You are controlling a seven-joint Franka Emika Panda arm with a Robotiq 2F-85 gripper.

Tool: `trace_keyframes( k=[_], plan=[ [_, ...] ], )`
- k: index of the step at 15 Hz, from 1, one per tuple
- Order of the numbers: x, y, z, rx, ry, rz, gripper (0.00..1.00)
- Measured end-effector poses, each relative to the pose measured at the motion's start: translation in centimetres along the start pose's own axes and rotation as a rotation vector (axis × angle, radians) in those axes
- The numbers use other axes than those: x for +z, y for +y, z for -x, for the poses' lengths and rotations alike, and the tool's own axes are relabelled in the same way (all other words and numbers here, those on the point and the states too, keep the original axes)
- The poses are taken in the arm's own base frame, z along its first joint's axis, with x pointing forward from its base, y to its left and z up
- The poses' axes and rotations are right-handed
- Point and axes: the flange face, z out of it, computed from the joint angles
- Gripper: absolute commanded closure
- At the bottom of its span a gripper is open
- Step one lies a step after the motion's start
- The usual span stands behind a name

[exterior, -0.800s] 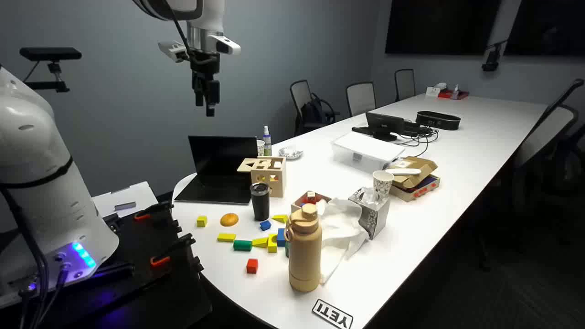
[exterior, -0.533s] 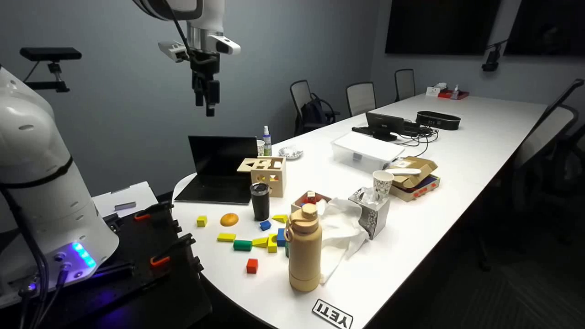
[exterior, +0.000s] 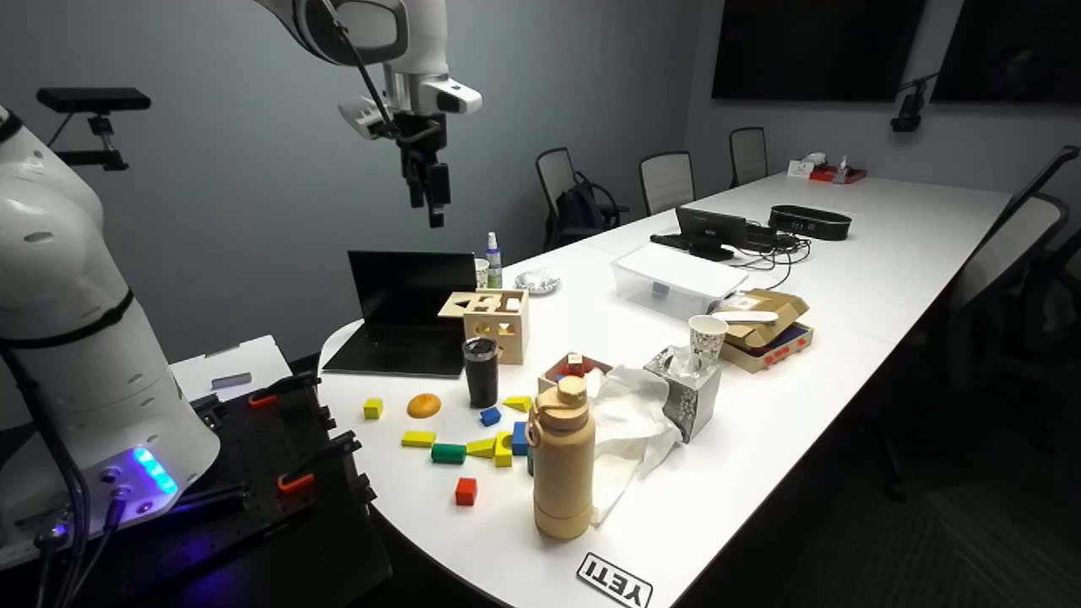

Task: Twist the lid of the bottle

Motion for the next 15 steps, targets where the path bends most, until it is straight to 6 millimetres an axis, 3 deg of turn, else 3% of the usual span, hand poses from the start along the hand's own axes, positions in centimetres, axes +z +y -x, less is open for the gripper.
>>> trace_keyframes(
  k=[9, 15],
  plan=[
    [4.5, 11.5, -11.2, 0.144, 0.107, 0.121, 0.0],
    [6.6, 19.1, -15.2, 0.246, 0.093, 0.178, 0.0]
  ],
)
